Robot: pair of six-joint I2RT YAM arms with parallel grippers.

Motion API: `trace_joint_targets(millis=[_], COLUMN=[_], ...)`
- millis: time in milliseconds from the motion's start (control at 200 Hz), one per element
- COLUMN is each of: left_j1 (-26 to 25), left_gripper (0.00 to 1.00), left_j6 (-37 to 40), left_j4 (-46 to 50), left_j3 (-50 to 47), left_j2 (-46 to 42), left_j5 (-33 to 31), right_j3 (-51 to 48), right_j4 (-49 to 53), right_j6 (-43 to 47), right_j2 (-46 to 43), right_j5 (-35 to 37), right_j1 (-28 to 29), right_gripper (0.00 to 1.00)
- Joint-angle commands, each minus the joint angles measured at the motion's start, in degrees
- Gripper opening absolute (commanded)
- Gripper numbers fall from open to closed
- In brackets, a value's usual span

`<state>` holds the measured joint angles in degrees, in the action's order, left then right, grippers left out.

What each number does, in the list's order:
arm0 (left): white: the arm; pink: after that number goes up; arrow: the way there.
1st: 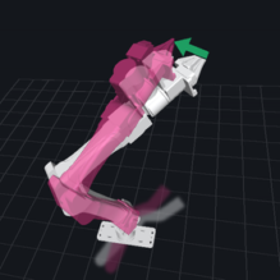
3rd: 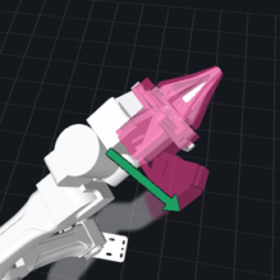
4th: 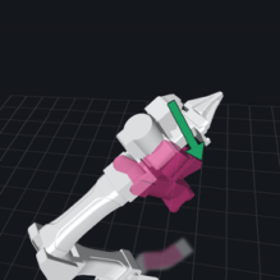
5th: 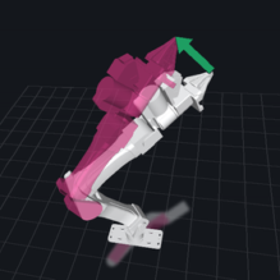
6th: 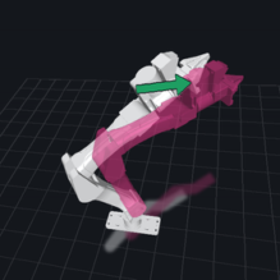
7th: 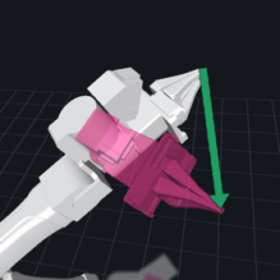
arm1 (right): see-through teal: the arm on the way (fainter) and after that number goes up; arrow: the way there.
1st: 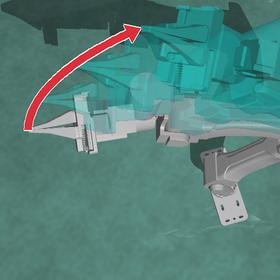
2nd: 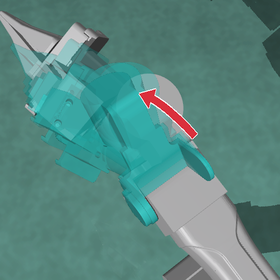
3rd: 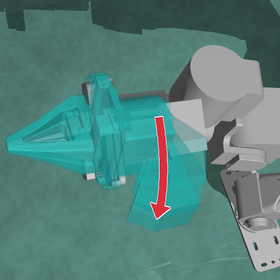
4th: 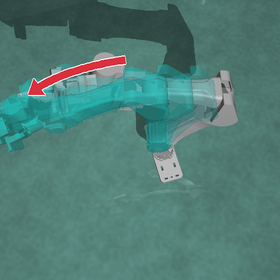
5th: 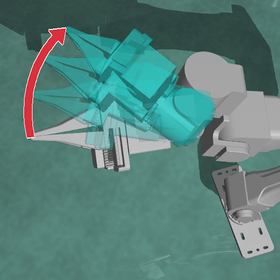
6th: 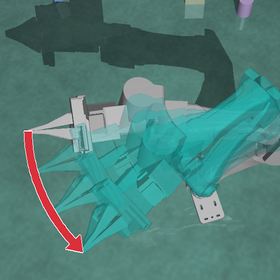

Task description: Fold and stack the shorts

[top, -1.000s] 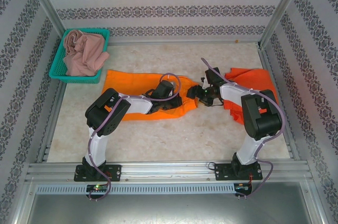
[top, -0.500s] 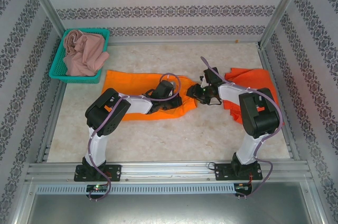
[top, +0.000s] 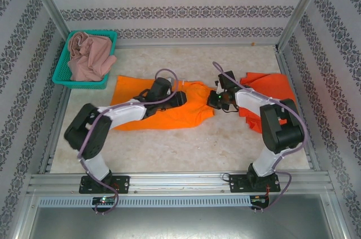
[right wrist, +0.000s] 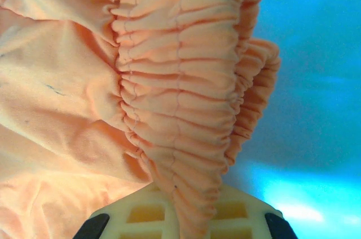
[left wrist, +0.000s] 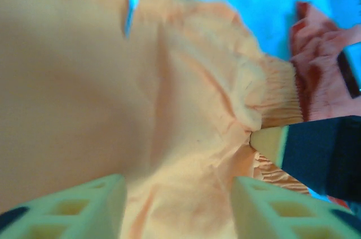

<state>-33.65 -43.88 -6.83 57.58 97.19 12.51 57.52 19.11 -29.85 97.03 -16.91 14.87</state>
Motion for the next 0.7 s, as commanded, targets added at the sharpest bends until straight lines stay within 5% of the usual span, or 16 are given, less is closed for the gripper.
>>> trace_joint_targets(millis=[0, 305, 694], left_j1=[1.3, 3.1, 3.5], left_gripper=[0.65, 0.93, 1.0], left_j6=[3.7, 4.4, 3.7], left_j4=[4.2, 4.1, 4.6], left_j3=[-2.8, -11.8, -18.0], left_j2=[-7.8, -19.3, -25.7], left_j5=[-4.3, -6.9, -8.8], right_j3=[3.6, 16.3, 33.7], right_j4=[13.2, 34.4, 44.2], right_j6=[8.5, 24.5, 27.0], right_j2=[-6.4, -13.6, -9.5], right_j5=[8.0, 21.1, 28.5], right_j1=[-3.7, -12.0, -11.1], right_gripper=[0.0, 0.0, 0.0])
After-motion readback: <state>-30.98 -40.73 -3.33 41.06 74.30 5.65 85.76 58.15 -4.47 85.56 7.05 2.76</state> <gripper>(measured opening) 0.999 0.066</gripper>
